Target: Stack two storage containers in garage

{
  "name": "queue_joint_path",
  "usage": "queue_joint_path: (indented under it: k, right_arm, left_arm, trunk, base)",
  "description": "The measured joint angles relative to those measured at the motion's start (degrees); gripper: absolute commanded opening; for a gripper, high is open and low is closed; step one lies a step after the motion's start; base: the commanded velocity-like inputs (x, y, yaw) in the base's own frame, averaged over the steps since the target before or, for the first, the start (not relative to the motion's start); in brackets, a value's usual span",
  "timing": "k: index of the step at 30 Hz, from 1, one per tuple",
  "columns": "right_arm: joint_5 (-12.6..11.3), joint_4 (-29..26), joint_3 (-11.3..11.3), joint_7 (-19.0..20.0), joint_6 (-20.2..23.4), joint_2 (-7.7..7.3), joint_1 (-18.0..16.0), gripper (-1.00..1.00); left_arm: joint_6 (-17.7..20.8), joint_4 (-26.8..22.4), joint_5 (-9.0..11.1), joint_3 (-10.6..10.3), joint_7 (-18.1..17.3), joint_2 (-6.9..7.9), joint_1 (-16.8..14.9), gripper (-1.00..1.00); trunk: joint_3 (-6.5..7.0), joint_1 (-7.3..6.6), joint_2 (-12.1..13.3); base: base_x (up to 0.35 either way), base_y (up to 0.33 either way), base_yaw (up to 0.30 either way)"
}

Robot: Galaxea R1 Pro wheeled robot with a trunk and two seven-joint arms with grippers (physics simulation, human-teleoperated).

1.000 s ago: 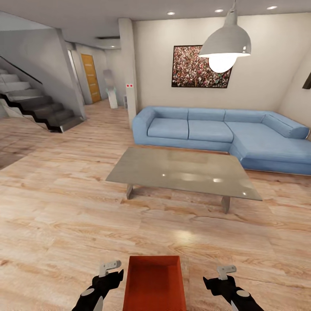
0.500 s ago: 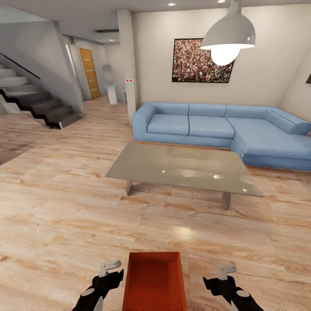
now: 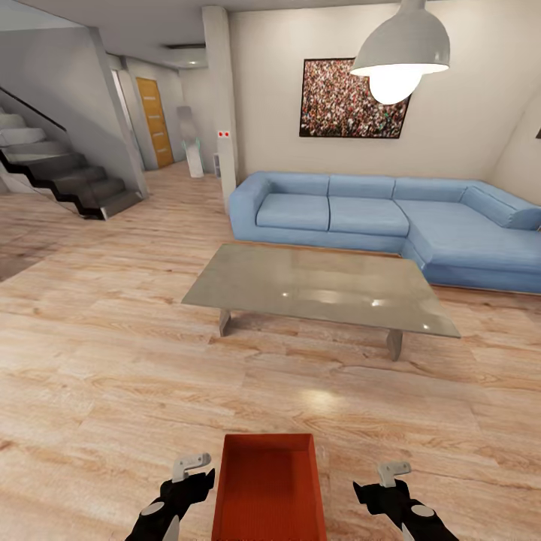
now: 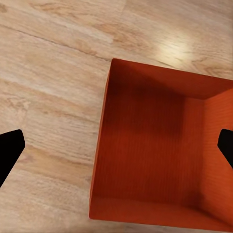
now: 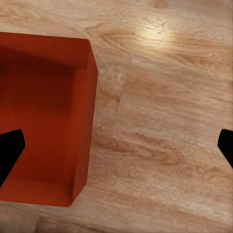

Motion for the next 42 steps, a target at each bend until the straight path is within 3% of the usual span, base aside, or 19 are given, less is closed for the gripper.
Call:
queue_joint_path:
  k: [19,31,42]
  right_arm:
    - [-0.03,0.00,0.00,0.00,0.00,0.00,0.00,1.00]
    - [-0.01,0.00,0.02,0.03,0.00,-0.01,0.00,1.00]
    - [0.00,0.09,0.04,2.60,-0.08,0.00,0.00,1.00]
  left_arm:
    - [0.00,0.03,-0.16,-0.04,-0.01,-0.09,0.00,1.00]
    - [-1.04,0.12,-0.11,-0.04,0.00,-0.09,0.00,1.00]
    - [-1.05,0.20,-0.16,-0.04,0.00,-0.13,0.04,1.00]
  trunk:
    - [-4.44,4.17,-7.63]
    - [-6.61,6.81,-12.44]
    - [-8.59,9.23,-16.85]
  base:
    - [-0.001,0.000,0.000]
    - [-0.125,0.000,0.000]
    - [-0.001,0.000,0.000]
